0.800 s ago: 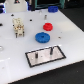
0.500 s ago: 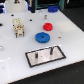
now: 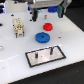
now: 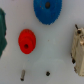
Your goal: Insert the blue gear onto the right peg, followed by the red gear
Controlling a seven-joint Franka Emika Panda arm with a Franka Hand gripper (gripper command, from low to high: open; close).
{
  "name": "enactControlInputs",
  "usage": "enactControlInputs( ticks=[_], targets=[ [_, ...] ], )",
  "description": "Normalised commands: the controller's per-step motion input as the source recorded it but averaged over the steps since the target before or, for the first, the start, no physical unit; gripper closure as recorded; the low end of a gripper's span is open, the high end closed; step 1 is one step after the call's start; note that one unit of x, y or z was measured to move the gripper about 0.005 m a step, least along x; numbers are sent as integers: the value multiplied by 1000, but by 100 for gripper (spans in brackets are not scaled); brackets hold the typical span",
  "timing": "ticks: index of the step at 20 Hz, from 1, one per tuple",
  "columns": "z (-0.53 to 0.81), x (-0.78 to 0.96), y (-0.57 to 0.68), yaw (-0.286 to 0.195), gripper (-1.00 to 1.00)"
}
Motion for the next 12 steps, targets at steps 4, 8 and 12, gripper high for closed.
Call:
enactControlInputs(
  ticks=[4,8,12],
  targets=[
    [-492,-145,-11,0,-100],
    [-506,-141,-24,0,-100],
    [-487,-167,-41,0,-100]
  ],
)
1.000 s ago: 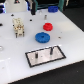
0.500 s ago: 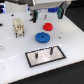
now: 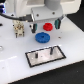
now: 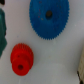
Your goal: Insert the blue gear onto the right peg, followed by the red gear
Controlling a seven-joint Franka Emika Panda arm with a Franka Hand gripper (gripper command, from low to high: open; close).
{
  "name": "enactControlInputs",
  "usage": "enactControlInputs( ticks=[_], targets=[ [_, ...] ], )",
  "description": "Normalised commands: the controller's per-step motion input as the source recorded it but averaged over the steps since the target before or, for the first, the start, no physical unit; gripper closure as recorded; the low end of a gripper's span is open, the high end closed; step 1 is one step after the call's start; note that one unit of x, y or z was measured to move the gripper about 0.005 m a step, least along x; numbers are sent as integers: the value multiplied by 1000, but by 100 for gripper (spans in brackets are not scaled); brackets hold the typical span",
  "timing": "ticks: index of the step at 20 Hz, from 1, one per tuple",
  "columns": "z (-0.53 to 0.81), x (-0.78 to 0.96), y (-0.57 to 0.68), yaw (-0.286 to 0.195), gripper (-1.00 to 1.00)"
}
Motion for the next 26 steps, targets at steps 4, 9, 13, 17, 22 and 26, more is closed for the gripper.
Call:
enactControlInputs(
  ticks=[4,9,13,17,22,26],
  targets=[
    [-438,-169,-72,0,-100],
    [-319,-185,-54,0,-100],
    [-273,-314,-7,0,-100],
    [-262,-348,-13,0,-100],
    [-136,-233,0,0,-100],
    [-125,-155,0,0,100]
  ],
)
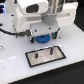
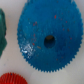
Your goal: Insert the blue gear onto the right peg, followed by the red gear
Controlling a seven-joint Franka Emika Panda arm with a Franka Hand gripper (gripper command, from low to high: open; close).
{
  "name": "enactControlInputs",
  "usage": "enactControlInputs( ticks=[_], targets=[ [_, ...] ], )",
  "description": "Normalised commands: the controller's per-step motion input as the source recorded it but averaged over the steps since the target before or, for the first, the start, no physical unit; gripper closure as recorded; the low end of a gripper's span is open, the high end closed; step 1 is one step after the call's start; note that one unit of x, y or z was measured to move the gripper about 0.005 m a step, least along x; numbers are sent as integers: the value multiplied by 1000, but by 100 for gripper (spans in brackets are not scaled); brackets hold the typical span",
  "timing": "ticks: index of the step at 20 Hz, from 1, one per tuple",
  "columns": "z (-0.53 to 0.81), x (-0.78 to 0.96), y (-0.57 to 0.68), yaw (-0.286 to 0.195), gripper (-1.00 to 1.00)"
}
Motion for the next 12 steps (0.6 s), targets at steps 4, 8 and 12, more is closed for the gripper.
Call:
enactControlInputs(
  ticks=[4,8,12],
  targets=[
    [-105,-203,5,0,100],
    [-104,-284,14,0,100],
    [-22,-206,5,0,100]
  ],
)
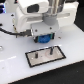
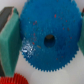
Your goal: Insert the blue gear onto the right peg, followed by the red gear
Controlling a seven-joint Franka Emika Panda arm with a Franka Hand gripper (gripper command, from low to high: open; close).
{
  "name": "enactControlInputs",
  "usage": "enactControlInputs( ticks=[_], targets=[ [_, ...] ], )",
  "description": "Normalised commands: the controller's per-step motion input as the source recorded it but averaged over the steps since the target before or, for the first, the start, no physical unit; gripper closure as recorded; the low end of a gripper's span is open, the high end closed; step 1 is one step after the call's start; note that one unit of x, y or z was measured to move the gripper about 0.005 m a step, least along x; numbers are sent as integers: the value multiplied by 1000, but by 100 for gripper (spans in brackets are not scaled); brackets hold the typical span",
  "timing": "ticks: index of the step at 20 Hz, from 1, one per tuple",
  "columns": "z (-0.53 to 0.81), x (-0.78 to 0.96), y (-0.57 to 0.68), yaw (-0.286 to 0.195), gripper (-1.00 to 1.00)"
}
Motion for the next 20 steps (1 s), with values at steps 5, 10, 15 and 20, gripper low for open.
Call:
enactControlInputs(
  ticks=[5,10,15,20],
  targets=[
    [322,87,29,0,100],
    [466,322,47,0,100],
    [418,501,65,0,100],
    [409,642,47,0,100]
  ],
)
